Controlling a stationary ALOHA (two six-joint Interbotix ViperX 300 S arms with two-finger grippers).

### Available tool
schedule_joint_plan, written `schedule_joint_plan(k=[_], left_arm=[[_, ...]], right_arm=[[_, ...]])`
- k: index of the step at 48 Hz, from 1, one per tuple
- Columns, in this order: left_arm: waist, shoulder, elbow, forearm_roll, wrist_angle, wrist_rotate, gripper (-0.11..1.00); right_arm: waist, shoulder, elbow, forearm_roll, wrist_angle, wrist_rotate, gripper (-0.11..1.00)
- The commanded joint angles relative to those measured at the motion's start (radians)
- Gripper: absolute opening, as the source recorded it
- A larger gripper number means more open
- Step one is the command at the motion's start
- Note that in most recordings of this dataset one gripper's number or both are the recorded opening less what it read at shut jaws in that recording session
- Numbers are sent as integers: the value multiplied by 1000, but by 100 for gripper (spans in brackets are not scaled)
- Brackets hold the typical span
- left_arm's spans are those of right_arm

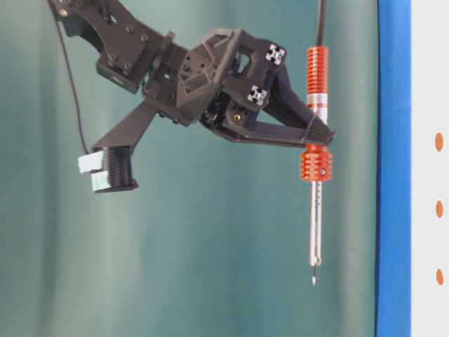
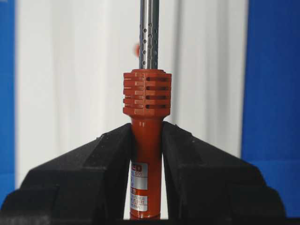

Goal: Touch the tip of the soldering iron to the mark.
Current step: 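Lift the iron with the right gripper and carry it over the strip, then tilt the iron tip down and lower it onto the left red dot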

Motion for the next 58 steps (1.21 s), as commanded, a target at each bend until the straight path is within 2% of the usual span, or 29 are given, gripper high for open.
schedule_joint_plan(k=[1,9,20,34,43,58], left_arm=[[-5,8,-11,3,-11,0,0],[-5,8,-11,3,-11,0,0],[-3,8,-12,3,-11,0,0],[-3,8,-11,3,-11,2,0],[-3,8,-12,2,-11,2,0],[-5,8,-11,3,-11,2,0]], right_arm=[[-17,-32,-23,6,-8,-20,7],[-32,-32,-26,23,-14,-58,7],[-32,-31,-26,48,0,-64,7],[-28,-31,-40,97,178,-107,7],[-26,-31,-77,101,299,-110,7],[-25,-21,-97,101,359,-112,7]])
